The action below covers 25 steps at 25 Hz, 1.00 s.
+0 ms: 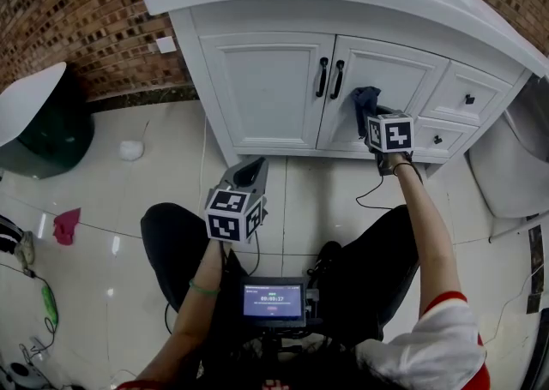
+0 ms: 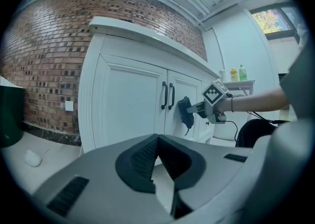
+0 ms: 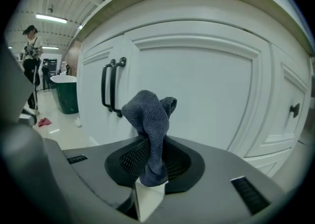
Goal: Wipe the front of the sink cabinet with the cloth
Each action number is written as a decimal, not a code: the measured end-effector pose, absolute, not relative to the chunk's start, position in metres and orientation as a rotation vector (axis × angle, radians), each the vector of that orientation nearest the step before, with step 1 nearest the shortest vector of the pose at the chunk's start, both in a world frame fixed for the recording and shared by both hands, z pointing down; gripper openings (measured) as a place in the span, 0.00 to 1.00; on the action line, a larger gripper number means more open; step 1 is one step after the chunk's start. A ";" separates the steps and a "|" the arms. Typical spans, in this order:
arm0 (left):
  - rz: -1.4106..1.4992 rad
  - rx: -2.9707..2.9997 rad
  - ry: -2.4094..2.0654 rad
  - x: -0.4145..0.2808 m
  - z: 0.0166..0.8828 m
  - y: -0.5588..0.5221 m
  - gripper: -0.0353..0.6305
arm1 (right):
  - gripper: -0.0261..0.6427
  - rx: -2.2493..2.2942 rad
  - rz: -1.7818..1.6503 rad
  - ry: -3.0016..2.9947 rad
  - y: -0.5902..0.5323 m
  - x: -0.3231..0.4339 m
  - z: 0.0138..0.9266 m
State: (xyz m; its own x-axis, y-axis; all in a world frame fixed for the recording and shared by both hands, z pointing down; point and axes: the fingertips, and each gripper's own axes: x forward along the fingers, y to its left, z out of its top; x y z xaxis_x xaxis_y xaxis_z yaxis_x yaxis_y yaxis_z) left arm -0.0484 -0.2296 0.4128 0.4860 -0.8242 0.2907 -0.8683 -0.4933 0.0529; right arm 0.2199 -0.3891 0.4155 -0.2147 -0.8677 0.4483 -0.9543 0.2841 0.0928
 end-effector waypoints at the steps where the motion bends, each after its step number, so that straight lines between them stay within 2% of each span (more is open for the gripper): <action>1: 0.337 2.536 -1.465 -0.048 0.413 -0.230 0.11 | 0.15 1.651 0.279 -2.120 -0.389 0.233 0.417; 9: 0.341 2.574 -1.430 -0.025 0.410 -0.230 0.11 | 0.15 1.804 0.330 -1.943 -0.378 0.338 0.428; 16: 0.377 2.578 -1.412 -0.013 0.415 -0.230 0.11 | 0.15 1.888 0.352 -1.844 -0.371 0.395 0.426; 20: 0.380 2.578 -1.410 -0.008 0.416 -0.230 0.11 | 0.15 1.902 0.388 -1.859 -0.365 0.400 0.431; 25: 0.377 2.581 -1.400 -0.003 0.418 -0.230 0.11 | 0.15 1.778 0.368 -1.969 -0.360 0.350 0.440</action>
